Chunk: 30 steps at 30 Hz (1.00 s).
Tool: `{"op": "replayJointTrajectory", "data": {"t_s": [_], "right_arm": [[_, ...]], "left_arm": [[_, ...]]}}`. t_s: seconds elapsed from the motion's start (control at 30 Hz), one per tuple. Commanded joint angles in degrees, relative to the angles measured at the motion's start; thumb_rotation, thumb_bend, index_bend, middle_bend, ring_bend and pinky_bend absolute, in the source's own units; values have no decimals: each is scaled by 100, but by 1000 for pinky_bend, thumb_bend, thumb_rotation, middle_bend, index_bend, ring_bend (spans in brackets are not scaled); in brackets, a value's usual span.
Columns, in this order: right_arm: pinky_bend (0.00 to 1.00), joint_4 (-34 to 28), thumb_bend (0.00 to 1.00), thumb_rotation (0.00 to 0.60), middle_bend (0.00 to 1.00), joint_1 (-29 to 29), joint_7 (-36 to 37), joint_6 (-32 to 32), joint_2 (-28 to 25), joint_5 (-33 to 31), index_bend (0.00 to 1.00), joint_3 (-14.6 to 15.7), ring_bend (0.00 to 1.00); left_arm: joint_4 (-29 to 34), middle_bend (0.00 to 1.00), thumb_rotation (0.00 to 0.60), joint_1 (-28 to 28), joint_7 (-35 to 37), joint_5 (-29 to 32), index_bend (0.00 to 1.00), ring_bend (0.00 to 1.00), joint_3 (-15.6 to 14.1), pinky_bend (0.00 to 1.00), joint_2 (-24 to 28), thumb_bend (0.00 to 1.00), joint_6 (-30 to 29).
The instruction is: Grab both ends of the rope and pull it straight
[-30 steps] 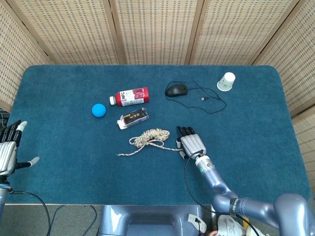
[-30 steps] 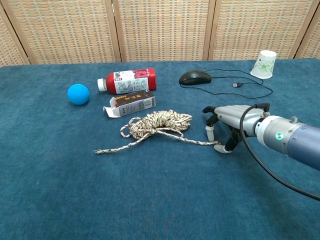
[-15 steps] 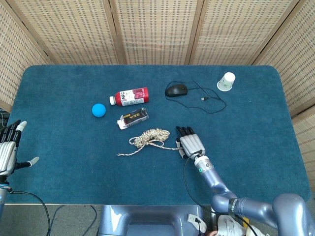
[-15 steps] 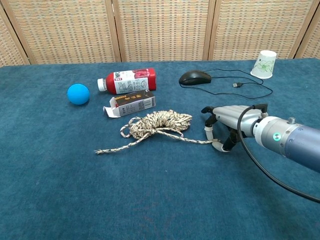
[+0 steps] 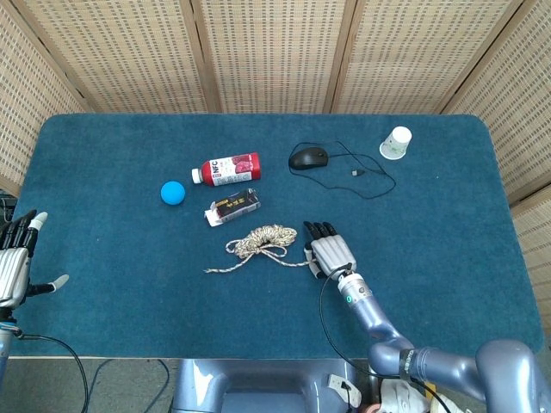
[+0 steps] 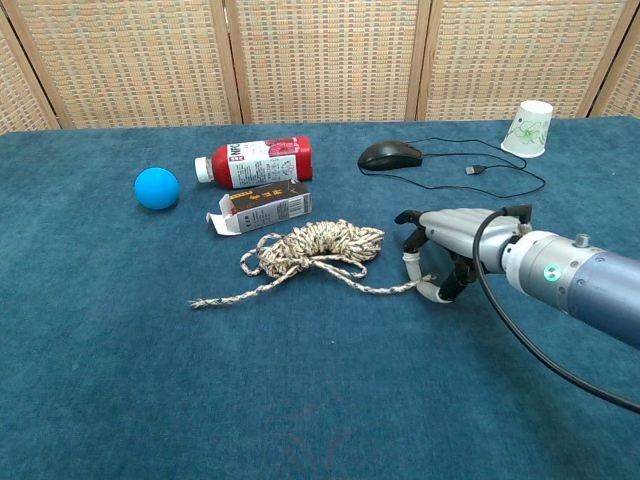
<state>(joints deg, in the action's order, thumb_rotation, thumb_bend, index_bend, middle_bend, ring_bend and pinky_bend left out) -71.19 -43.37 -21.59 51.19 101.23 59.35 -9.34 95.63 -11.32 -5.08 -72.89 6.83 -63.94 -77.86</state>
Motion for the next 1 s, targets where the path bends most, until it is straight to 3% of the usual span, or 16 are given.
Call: {"op": "replayJointTrajectory", "data": {"t_s": [0.03, 0.27, 0.5, 0.6, 1.0], "right_arm": [[0, 4, 443, 600, 0, 31, 77, 52, 11, 93, 685, 13, 0], [0, -3, 443, 600, 0, 65, 157, 88, -14, 177, 686, -3, 0], [0, -114, 442, 600, 0, 92, 112, 118, -123, 194, 686, -17, 0], [0, -158, 443, 600, 0, 101, 94, 123, -155, 174, 686, -33, 0], [0, -252, 443, 600, 0, 124, 25, 112, -206, 94, 686, -49, 0]], "left_arm": [[-13, 0, 600, -6, -11, 4, 0, 0, -1, 0, -13, 0, 13], [-51, 0, 600, -99, -79, 41, 16, 0, 20, 0, -138, 0, 148], [-147, 0, 600, -540, -383, 117, 310, 0, 52, 0, -372, 93, 793], [-319, 0, 600, -807, -395, 190, 392, 0, 75, 0, -584, 131, 1216], [-1405, 0, 600, -1687, -448, 219, 469, 0, 221, 0, -1927, 177, 2088]]}}
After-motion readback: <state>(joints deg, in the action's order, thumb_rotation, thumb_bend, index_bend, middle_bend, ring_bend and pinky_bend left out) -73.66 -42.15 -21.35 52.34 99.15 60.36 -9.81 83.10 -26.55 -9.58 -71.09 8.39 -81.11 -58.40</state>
